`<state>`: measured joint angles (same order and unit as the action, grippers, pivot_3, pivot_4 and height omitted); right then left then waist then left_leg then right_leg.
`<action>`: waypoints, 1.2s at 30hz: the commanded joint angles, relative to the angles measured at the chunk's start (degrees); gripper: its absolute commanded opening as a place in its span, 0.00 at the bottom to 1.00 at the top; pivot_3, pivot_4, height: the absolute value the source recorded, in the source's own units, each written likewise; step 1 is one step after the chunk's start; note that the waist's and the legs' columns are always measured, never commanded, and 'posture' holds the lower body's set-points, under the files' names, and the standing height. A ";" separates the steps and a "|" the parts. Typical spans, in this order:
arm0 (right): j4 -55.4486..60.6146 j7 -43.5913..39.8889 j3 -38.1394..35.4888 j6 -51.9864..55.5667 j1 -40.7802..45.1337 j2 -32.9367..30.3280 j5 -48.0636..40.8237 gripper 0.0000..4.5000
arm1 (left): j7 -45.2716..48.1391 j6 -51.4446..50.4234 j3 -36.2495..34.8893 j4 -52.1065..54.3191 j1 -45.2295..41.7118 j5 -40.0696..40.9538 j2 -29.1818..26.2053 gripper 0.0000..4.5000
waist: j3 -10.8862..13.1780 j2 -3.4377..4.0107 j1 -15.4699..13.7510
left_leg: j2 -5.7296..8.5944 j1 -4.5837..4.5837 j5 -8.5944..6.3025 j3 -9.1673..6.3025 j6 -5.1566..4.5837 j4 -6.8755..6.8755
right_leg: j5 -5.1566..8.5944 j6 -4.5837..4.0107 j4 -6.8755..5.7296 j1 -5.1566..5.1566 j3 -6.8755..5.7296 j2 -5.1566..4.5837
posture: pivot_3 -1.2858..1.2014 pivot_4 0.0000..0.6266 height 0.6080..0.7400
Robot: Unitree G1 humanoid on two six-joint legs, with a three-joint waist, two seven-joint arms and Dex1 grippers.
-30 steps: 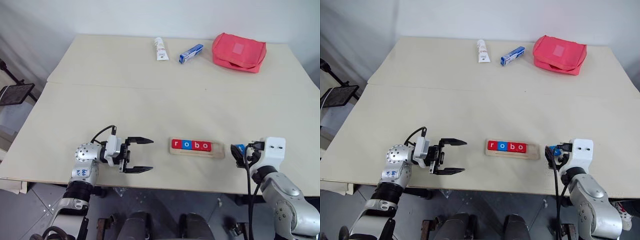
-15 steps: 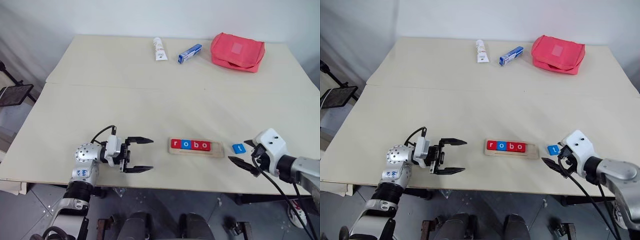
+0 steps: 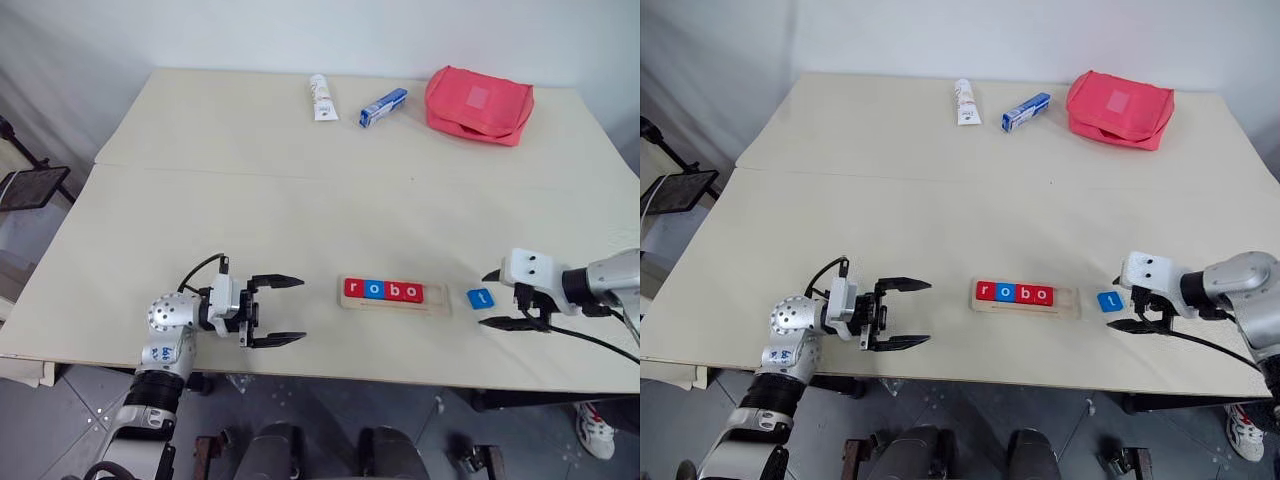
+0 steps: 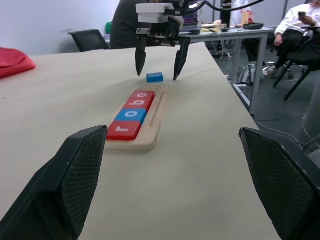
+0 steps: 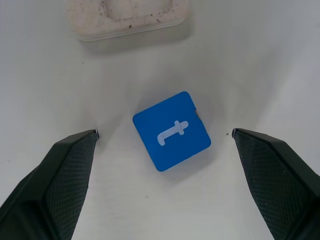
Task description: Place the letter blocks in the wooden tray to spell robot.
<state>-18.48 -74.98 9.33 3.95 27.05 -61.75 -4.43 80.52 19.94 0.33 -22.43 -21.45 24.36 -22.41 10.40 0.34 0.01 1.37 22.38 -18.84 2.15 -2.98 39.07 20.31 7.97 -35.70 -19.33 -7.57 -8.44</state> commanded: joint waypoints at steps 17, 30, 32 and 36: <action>-5.99 -2.97 1.43 -2.35 3.28 3.11 4.14 1.00 | -2.54 -0.08 -0.16 3.88 1.81 0.30 -0.81 1.00 | -0.16 -0.28 0.07 | -0.06 -0.09 0.00 -0.02 0.02 0.05 | 0.00 0.00 0.04 0.15 -0.01 0.02 | 0.52 0.24 1.00; -1.90 -3.20 -0.27 1.24 2.14 2.21 3.99 0.32 | -1.28 -0.09 0.23 2.79 0.63 0.47 -0.64 1.00 | -0.16 -0.28 0.10 | -0.06 -0.10 0.01 0.01 0.02 0.06 | 0.00 0.00 0.06 0.16 -0.01 0.02 | 0.52 0.24 1.00; -0.90 -2.90 -0.99 2.82 2.29 2.33 3.27 0.32 | -1.04 -0.12 0.10 2.83 0.70 0.60 -0.77 1.00 | -0.16 -0.28 0.10 | -0.07 -0.09 0.01 0.00 0.02 0.06 | 0.00 0.00 0.06 0.16 -0.01 0.02 | 0.52 0.24 1.00; 6.76 -1.53 -5.47 15.11 3.13 3.41 -2.73 0.32 | 0.99 -0.11 -0.55 2.47 0.76 1.53 -1.73 1.00 | -0.12 -0.21 0.09 | -0.06 -0.06 0.01 0.02 0.02 0.06 | 0.00 0.00 0.06 0.11 0.00 0.01 | 0.52 0.24 1.00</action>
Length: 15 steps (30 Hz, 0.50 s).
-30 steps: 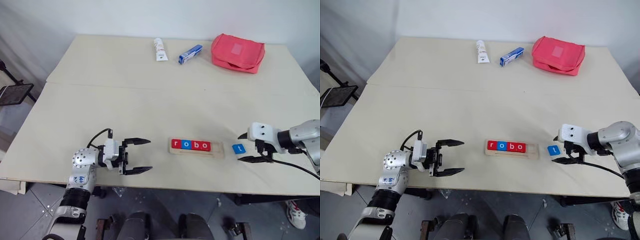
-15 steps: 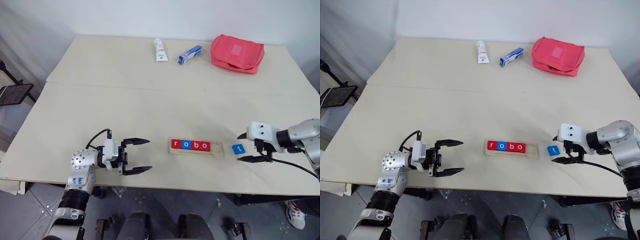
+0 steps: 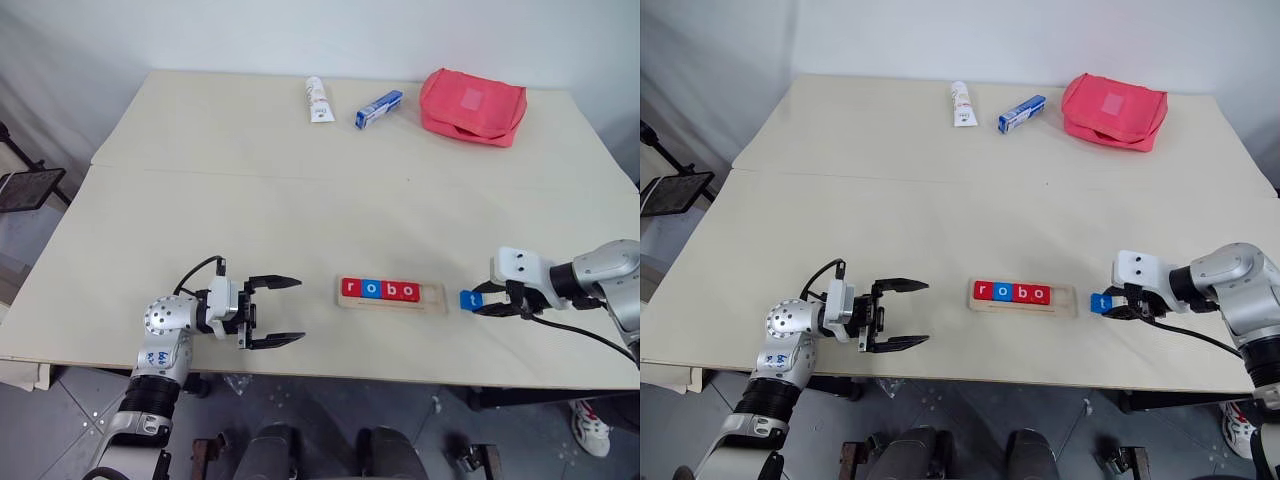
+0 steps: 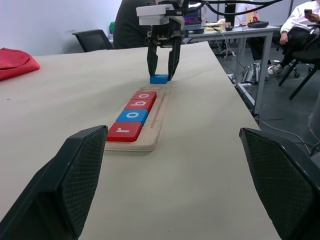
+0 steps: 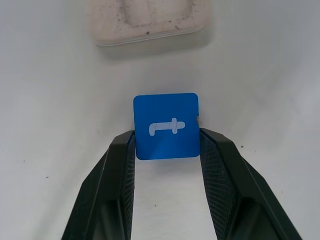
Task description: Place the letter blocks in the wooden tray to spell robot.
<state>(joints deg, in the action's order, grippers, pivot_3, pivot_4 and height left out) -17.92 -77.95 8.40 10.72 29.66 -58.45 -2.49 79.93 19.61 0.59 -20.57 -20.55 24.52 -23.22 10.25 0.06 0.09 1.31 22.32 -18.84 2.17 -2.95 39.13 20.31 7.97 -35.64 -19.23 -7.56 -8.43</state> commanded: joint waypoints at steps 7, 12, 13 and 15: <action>19.44 2.83 -4.88 22.21 0.14 -0.13 -8.66 0.32 | 4.30 0.14 -1.26 -0.86 -1.49 1.79 -1.56 1.00 | 0.07 0.12 -0.35 | 0.02 0.13 -0.01 -0.07 0.02 -0.03 | 0.00 0.00 -0.05 -0.16 -0.01 -0.01 | 0.52 0.24 1.00; 23.18 3.93 0.46 24.85 1.56 0.73 -6.56 0.32 | 4.90 0.44 -1.22 -2.71 -3.82 1.45 -0.98 1.00 | 0.07 0.12 -0.54 | 0.05 0.14 -0.01 -0.08 0.02 -0.03 | 0.00 0.00 -0.04 -0.17 0.00 -0.02 | 0.52 0.24 1.00; 23.41 3.86 1.36 24.87 1.85 0.78 -6.35 0.32 | 5.02 0.48 -1.15 -2.89 -4.15 1.45 -0.86 1.00 | 0.07 0.12 -0.52 | 0.05 0.16 -0.01 -0.08 0.02 -0.03 | 0.00 0.00 -0.04 -0.19 -0.02 -0.01 | 0.52 0.24 1.00; 23.09 4.03 2.62 24.50 2.44 0.71 -5.72 0.32 | 5.20 0.44 -1.07 -2.94 -4.49 1.45 -0.69 1.00 | 0.07 0.12 -0.42 | 0.06 0.17 -0.01 -0.07 0.02 -0.03 | 0.00 0.00 -0.05 -0.21 -0.02 -0.01 | 0.52 0.24 1.00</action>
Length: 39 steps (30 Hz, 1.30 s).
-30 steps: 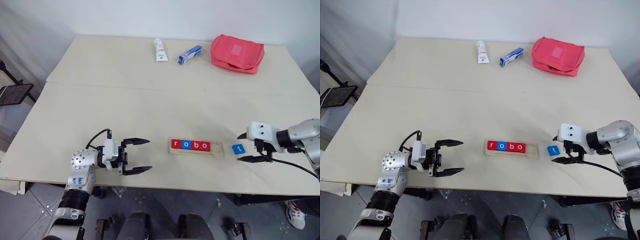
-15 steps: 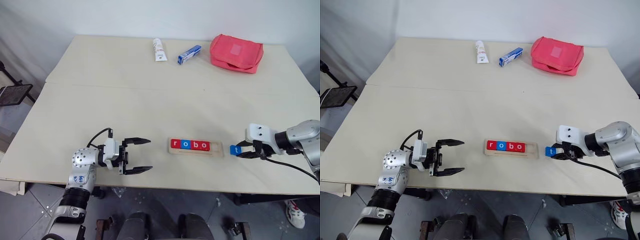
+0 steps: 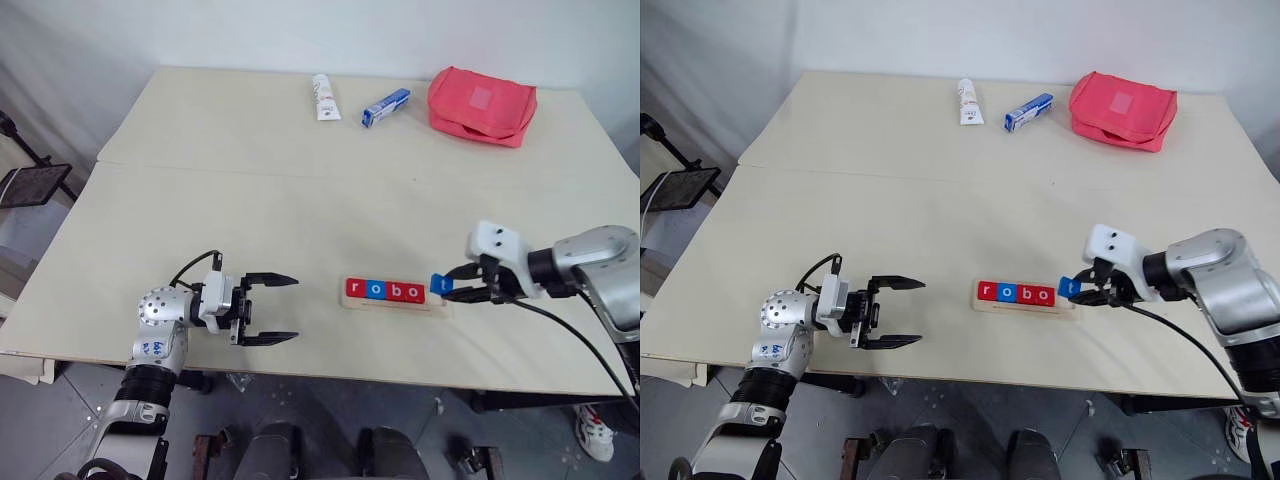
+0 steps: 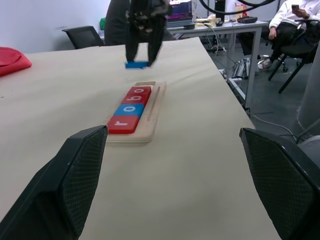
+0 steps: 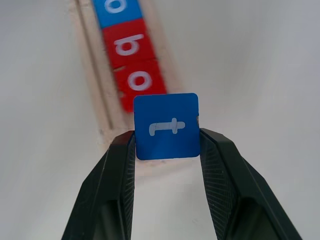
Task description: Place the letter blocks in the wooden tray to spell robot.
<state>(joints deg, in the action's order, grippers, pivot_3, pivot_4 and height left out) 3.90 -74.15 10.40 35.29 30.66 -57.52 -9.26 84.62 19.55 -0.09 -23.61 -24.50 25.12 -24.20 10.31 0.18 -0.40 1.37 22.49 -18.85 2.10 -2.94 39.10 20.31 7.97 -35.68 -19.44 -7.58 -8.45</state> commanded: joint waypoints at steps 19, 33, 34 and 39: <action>-1.60 -0.99 4.02 -2.20 4.02 0.59 3.07 0.62 | 1.17 0.04 -1.65 0.66 -0.07 1.17 -0.61 1.00 | 0.00 0.00 0.41 | -0.01 0.00 0.00 0.00 0.00 0.00 | 0.00 0.00 -0.03 -0.02 -0.02 0.01 | 0.52 0.24 1.00; 6.19 -0.91 -2.77 3.44 -2.04 -4.16 -1.38 1.00 | -0.07 -0.08 -1.36 1.77 1.42 1.03 -0.15 1.00 | 0.00 0.00 0.14 | 0.00 0.01 0.00 -0.05 0.00 0.00 | 0.00 0.00 -0.07 -0.01 -0.02 0.00 | 0.52 0.24 1.00; 6.65 -0.92 -2.91 3.74 -2.42 -4.48 -1.72 1.00 | -0.10 -0.11 -1.36 1.81 1.45 1.07 -0.17 1.00 | 0.00 0.00 0.20 | 0.00 0.01 0.00 -0.04 0.00 0.00 | 0.00 0.00 -0.07 -0.02 -0.02 0.00 | 0.52 0.24 1.00; 7.56 1.18 -4.32 4.11 -7.38 -5.35 -2.06 1.00 | -0.48 -0.04 -1.00 1.58 1.35 0.80 0.38 1.00 | 0.00 -0.01 0.22 | -0.01 0.00 0.00 -0.03 0.00 0.00 | 0.00 0.00 -0.07 -0.01 -0.02 0.00 | 0.52 0.24 1.00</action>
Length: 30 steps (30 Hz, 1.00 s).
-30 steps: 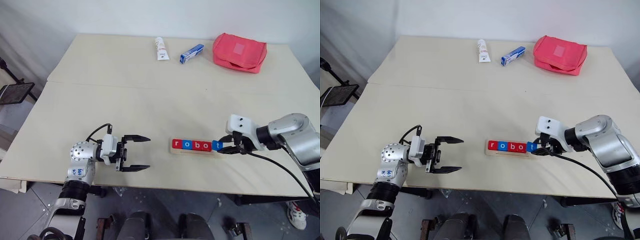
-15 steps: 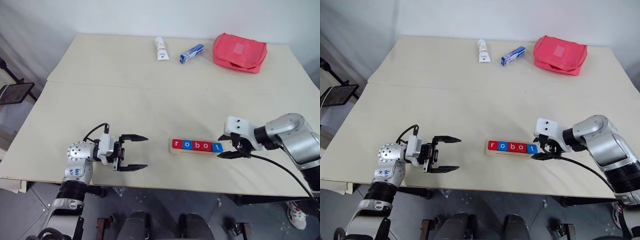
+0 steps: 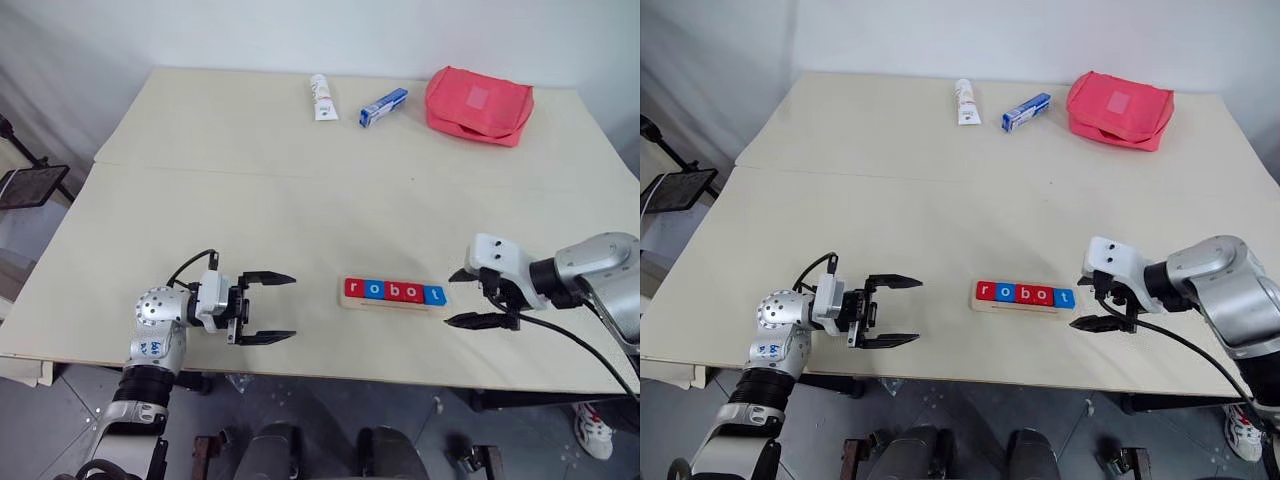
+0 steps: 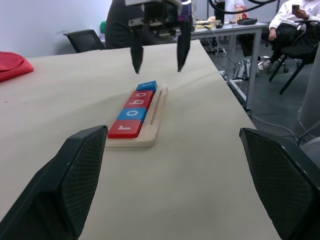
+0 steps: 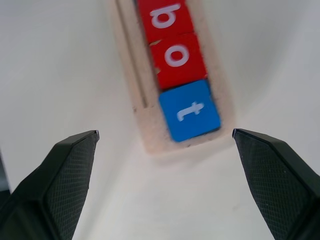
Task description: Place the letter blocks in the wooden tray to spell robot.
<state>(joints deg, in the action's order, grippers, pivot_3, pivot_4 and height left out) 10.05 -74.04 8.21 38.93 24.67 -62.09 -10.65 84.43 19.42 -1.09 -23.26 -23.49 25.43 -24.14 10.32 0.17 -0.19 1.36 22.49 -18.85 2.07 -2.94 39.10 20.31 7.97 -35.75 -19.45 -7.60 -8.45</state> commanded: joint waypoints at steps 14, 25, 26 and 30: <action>2.56 2.12 -3.23 1.12 -2.88 -0.86 -4.26 0.32 | -0.67 -0.36 -0.27 1.85 0.69 0.45 -0.04 1.00 | 0.00 0.00 0.00 | 0.00 0.00 0.00 0.02 0.00 0.00 | 0.00 0.00 0.01 0.00 0.01 -0.01 | 0.52 0.24 1.00; -1.18 3.70 0.53 -0.65 -0.44 1.89 -1.73 0.01 | -1.31 -0.54 -0.12 2.52 0.93 0.35 0.07 1.00 | 0.00 0.00 0.12 | 0.01 0.00 0.00 0.02 0.00 0.00 | 0.00 0.00 0.01 0.00 0.01 -0.01 | 0.52 0.24 1.00; -1.39 3.78 0.77 -0.59 0.04 2.27 -1.66 0.01 | -1.35 -0.57 -0.12 2.64 1.00 0.37 0.04 1.00 | 0.00 0.00 0.13 | 0.01 0.00 0.00 0.03 0.00 0.00 | 0.00 0.00 0.01 0.00 0.01 -0.01 | 0.52 0.24 1.00; -2.37 4.36 1.84 -0.48 2.00 3.96 -1.35 0.01 | -1.60 -0.67 -0.08 3.17 1.32 0.33 -0.02 1.00 | 0.00 0.00 0.16 | 0.01 -0.01 0.00 0.02 0.00 0.00 | 0.00 0.00 0.00 0.00 0.00 -0.01 | 0.52 0.24 1.00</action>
<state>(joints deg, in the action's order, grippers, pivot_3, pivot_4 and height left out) 7.50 -70.00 10.25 38.79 25.89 -58.52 -12.09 83.14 18.77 -1.07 -22.33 -22.73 25.41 -23.83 10.32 0.17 -0.03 1.37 22.49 -18.85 2.09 -2.94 39.10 20.31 7.97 -35.75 -19.45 -7.59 -8.45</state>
